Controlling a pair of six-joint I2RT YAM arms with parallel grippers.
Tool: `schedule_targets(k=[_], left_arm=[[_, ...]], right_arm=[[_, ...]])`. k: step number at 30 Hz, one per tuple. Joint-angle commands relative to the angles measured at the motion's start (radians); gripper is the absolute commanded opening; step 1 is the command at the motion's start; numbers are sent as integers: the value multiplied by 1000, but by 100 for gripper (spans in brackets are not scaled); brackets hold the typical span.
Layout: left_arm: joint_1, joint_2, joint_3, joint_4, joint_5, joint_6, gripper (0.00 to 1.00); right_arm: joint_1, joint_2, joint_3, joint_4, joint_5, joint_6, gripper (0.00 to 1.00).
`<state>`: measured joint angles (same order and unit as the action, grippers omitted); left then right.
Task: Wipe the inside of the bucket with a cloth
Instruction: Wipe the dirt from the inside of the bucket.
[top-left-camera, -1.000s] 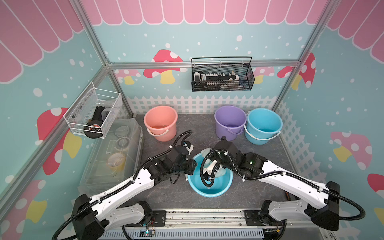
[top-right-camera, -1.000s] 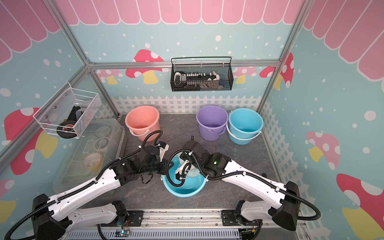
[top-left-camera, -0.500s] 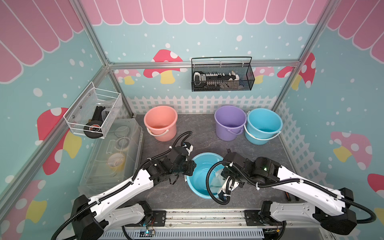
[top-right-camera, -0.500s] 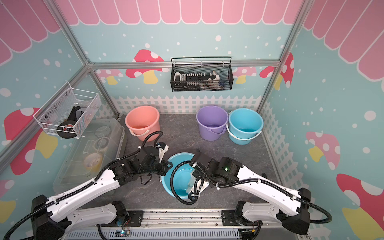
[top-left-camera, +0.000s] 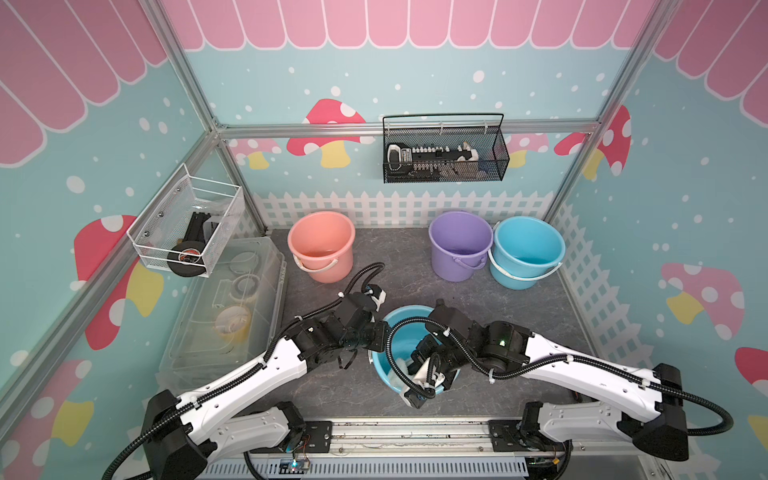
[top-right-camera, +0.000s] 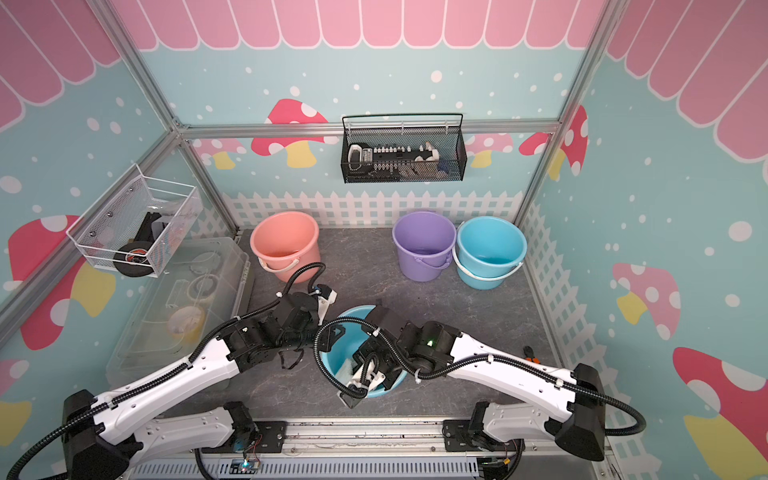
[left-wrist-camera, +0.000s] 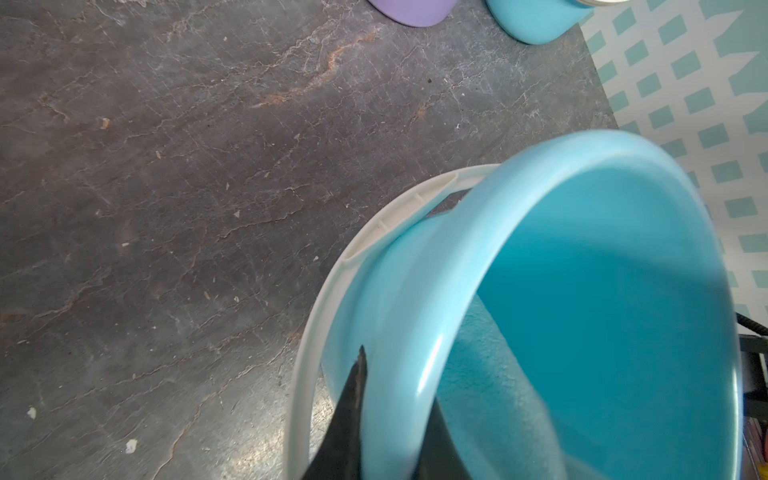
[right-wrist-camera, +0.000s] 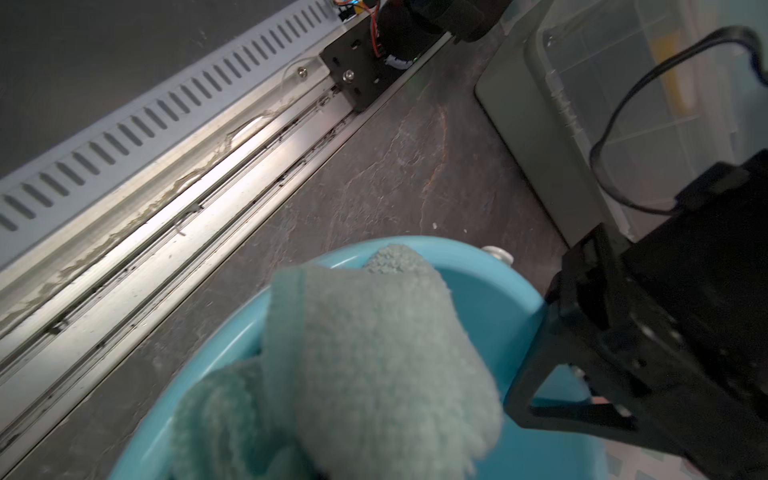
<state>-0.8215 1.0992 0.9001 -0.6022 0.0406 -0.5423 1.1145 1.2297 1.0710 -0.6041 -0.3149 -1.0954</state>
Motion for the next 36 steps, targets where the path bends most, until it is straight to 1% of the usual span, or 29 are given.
schedule_targets(k=[1,5,7,12,15,19,22,26,31,33,36], left_arm=[[-2,-28,20,30,6,-1,0],[-2,-23,26,31,21,2,0],[-4,-27,26,30,28,5,0],[-4,-39,16,29,35,5,0],[-4,-39,11,30,43,5,0],[-4,-34,16,29,45,6,0],[-4,-30,20,29,51,8,0],[-4,-32,20,22,41,8,0],[-4,-30,20,16,33,8,0],[-5,-26,23,16,30,8,0],[-4,-19,28,16,24,8,0]], right_arm=[[7,48,-16,202,-18,16,0],[-7,109,23,204,60,-57,0],[-41,119,43,187,78,-101,0],[-162,114,92,123,71,-206,0],[-209,129,127,89,121,-272,0],[-226,174,169,87,198,-335,0],[-226,193,182,116,241,-333,0],[-225,181,187,104,352,-328,0],[-225,129,173,-32,542,-344,0],[-225,104,169,-94,594,-342,0],[-225,61,166,-197,624,-329,0]])
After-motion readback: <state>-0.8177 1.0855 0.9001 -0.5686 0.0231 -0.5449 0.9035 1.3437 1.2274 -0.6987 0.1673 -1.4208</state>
